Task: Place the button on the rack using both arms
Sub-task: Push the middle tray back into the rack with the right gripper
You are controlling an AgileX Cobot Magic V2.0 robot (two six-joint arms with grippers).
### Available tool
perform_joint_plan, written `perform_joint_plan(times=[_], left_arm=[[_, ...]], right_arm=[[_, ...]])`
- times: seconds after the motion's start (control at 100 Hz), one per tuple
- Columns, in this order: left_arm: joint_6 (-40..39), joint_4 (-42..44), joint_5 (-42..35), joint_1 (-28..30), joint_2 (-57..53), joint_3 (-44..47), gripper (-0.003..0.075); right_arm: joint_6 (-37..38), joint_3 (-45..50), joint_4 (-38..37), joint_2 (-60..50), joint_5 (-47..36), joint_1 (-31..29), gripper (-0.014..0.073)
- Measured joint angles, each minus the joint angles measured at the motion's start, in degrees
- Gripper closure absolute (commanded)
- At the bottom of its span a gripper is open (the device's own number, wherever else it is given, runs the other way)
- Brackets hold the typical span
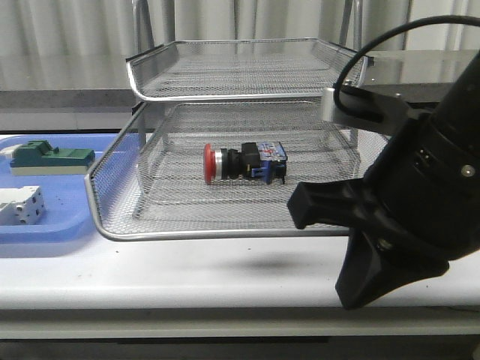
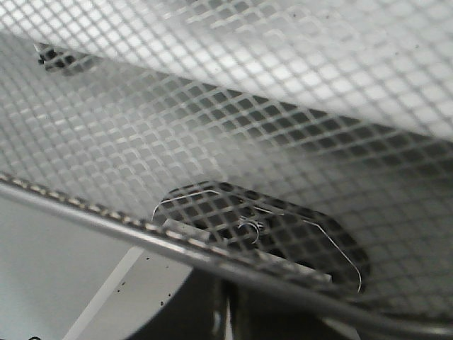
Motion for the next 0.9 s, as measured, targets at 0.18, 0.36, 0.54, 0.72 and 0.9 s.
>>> perform_joint_plan(times=[0.18, 0.36, 0.54, 0.72, 0.9], left_arm=[[0.0, 0.0, 0.0, 0.0, 0.0, 0.0, 0.0741], [0.0, 0.0, 0.0, 0.0, 0.0, 0.0, 0.0741], [0.0, 0.0, 0.0, 0.0, 0.0, 0.0, 0.0741], [0.0, 0.0, 0.0, 0.0, 0.0, 0.0, 0.0741], [0.0, 0.0, 0.0, 0.0, 0.0, 0.0, 0.0741]], right_arm=[[0.6, -4.8, -0.1, 3.0, 6.9, -1.9, 0.0693], [0.4, -9.0, -2.2, 4.1, 0.7, -3.0, 0.0693], [0.0, -10.5, -4.7, 4.4, -7.9, -4.3, 0.0693], [0.0, -10.5, -5.3, 4.6, -8.0, -4.3, 0.0693], [0.0, -10.5, -5.5, 4.6, -8.0, -4.3, 0.0693]])
